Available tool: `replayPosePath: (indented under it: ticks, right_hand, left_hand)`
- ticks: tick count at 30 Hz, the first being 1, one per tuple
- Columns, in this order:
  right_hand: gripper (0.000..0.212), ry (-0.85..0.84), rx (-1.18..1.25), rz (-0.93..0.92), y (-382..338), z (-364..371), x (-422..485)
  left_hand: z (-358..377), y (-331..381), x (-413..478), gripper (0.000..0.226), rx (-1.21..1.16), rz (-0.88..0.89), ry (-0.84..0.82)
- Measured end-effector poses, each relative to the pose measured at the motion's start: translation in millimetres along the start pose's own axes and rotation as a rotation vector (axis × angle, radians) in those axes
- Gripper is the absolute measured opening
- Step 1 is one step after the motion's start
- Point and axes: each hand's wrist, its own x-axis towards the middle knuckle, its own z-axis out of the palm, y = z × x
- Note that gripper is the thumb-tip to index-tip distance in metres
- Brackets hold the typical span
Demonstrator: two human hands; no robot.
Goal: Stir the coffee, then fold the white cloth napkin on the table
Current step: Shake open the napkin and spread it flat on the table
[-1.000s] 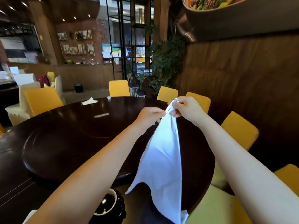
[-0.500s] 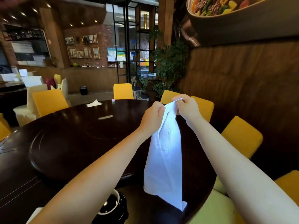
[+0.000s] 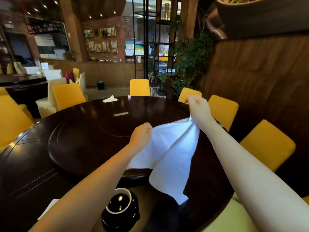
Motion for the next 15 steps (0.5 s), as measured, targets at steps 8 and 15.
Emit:
replayPosePath:
  ticks: [8,15]
  right_hand:
    - [0.035,-0.633,-0.577,-0.181,30.6,35.3,15.9]
    - [0.013,-0.561,-0.63,-0.222,62.7,64.3,60.7]
  left_hand:
    - [1.3,-9.4,42.0,0.013,-0.194,0.099,0.047]
    - [-11.4,-21.0,95.4,0.035,-0.151,0.223,-0.222]
